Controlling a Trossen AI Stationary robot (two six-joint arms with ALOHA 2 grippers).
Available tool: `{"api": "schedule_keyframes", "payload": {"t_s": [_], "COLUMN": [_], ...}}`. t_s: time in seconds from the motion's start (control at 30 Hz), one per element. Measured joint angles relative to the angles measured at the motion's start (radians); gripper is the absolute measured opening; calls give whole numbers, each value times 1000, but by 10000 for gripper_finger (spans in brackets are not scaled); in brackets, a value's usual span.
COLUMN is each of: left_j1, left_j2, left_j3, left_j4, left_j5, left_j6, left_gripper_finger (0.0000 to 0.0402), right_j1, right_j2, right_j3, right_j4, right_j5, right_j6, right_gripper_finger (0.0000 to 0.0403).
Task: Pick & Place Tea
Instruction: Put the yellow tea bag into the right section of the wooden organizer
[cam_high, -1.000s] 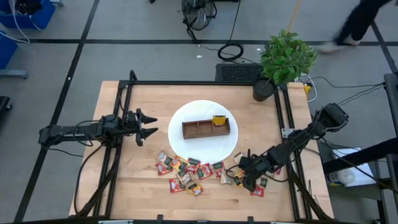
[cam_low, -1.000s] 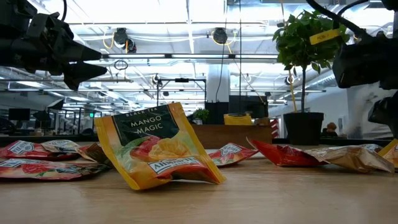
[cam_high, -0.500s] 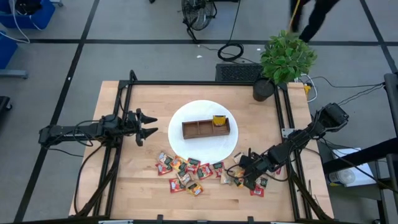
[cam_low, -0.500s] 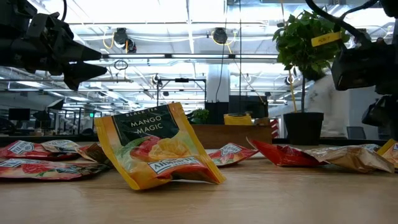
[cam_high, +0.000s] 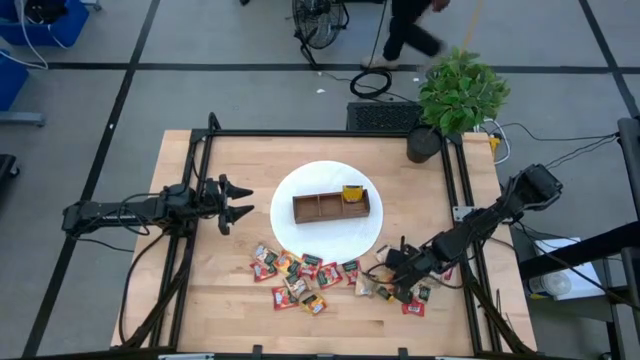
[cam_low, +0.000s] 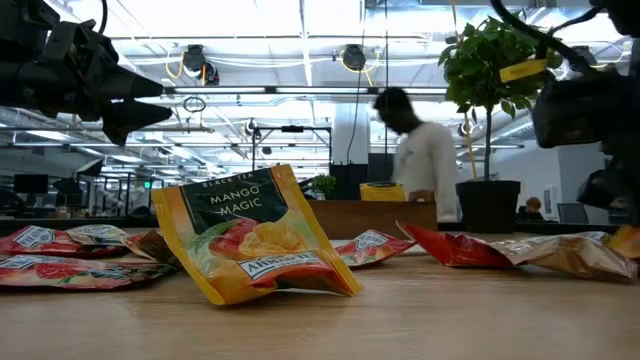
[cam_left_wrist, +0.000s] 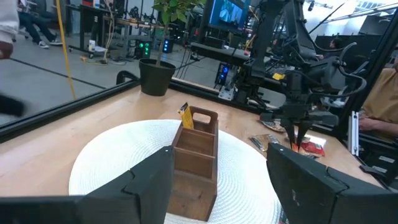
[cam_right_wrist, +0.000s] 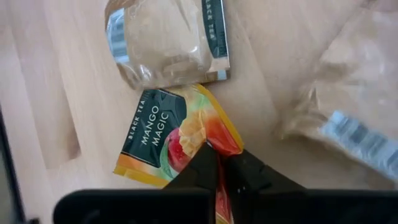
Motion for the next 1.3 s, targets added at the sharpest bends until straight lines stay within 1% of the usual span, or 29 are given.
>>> {"api": "schedule_keyframes", "payload": {"t_s": [0.07, 0.13, 0.23, 0.33, 0.37, 0.43, 0.57, 0.67, 0.73, 0.77, 0.83, 0.9, 1.07, 1.2, 1.3], "left_j1": [0, 0, 0, 0, 0, -1, -20, -39, -50, -54, -58, -59, -59, -59, -59], "left_j2": [0, 0, 0, 0, 0, 0, 24, 77, 138, 174, 256, 332, 538, 695, 826], "left_j3": [0, 0, 0, 0, 0, 0, 0, 0, 0, 0, 3, 16, 63, 133, 206], "left_j4": [2, 4, 5, 10, 19, 58, 172, 277, 359, 392, 462, 519, 659, 679, 682], "left_j5": [0, 0, 0, 0, 0, 0, 0, -2, -36, -57, -83, -90, -91, -88, -88], "left_j6": [0, 0, 0, -11, -22, -34, -31, -9, -5, -4, 5, 5, 20, 48, 55], "left_gripper_finger": [253, 253, 253, 253, 253, 253, 253, 253, 253, 253, 253, 253, 253, 253, 253], "right_j1": [1, 2, 3, 4, 4, 3, -21, -61, -97, -121, -166, -207, -295, -342, -374], "right_j2": [-51, -107, -202, -274, -294, -322, -318, -278, -236, -212, -161, -113, -20, 29, 52], "right_j3": [-5, -7, -3, -4, -4, -3, -3, -2, -2, -2, -1, -1, -1, -1, -1], "right_j4": [-20, -51, -55, -50, -33, -7, 60, 194, 320, 398, 529, 628, 801, 896, 983], "right_j5": [-20, -16, 49, 143, 188, 319, 633, 845, 923, 934, 922, 903, 898, 892, 818], "right_j6": [3, 13, 16, -41, -78, -171, -399, -584, -723, -795, -923, -1004, -1100, -1148, -1174], "right_gripper_finger": [4, 3, 2, 1, 1, 1, 1, 1, 0, 0, 0, 0, 0, 0, 0]}}
